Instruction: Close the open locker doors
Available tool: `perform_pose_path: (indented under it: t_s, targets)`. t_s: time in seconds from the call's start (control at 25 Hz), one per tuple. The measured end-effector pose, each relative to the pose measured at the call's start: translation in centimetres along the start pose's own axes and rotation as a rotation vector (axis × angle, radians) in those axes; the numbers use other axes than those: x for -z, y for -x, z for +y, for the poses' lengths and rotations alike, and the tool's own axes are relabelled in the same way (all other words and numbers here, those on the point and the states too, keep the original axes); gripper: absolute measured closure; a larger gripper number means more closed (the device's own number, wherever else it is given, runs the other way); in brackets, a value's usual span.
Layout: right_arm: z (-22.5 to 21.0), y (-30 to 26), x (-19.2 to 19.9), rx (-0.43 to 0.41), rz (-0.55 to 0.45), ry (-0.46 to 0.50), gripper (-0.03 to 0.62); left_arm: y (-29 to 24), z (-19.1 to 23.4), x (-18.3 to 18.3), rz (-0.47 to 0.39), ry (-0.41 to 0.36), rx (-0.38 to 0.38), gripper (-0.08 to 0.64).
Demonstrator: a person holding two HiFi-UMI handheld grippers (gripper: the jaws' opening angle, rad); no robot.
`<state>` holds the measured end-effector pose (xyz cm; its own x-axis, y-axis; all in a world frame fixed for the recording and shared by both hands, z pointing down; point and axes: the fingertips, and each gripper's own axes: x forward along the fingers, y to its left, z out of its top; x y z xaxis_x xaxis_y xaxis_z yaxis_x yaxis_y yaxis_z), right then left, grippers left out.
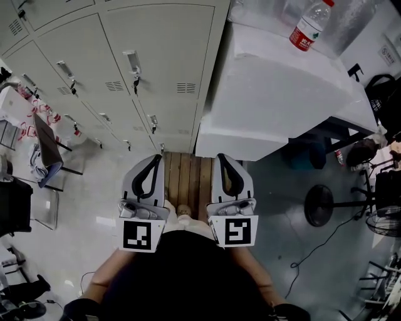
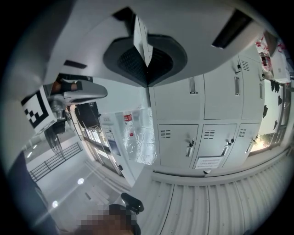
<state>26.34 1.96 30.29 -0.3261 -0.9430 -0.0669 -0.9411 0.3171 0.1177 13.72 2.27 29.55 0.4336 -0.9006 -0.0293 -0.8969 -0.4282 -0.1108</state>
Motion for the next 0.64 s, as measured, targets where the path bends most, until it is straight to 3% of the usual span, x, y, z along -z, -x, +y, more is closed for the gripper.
perform_pose_path:
  t_s: [0.64]
  targets:
    - [1.5, -1.0, 0.1, -0.049, 0.002, 0.001, 0.592, 0.2, 0.6, 0.4, 0.007, 0.004, -0.011, 0.560]
